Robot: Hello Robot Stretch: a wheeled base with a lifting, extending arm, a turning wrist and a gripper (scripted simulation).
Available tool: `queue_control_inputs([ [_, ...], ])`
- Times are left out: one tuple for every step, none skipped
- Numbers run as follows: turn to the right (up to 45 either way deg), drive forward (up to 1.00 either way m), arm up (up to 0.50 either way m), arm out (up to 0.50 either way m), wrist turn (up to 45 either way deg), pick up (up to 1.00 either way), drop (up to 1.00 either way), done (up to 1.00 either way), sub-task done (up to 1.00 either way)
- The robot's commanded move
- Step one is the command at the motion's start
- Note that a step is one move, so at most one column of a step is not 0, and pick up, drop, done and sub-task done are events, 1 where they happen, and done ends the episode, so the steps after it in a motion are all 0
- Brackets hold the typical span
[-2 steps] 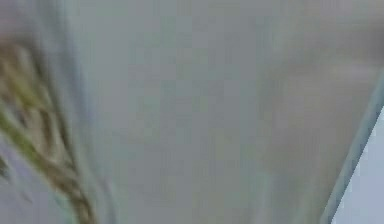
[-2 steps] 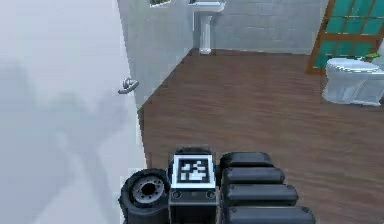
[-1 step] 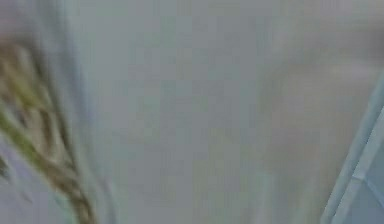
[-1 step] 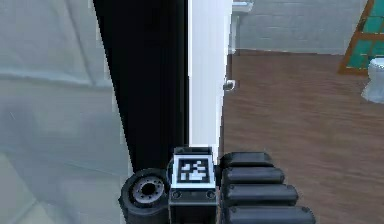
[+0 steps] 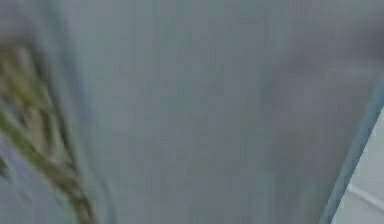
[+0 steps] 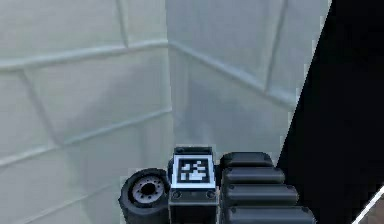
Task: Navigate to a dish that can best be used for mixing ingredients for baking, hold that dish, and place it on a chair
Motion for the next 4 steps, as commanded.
queue_control_inputs([
  [-27.0,0.00,0.00,0.00,0.0,0.00,0.00,0.00,0.00],
  [0.0,0.55,0.00,0.00,0.0,0.00,0.00,0.00,0.00],
  [-45.0,0.00,0.00,0.00,0.0,0.00,0.00,0.00,0.00],
  [-45.0,0.00,0.00,0.00,0.0,0.00,0.00,0.00,0.00],
])
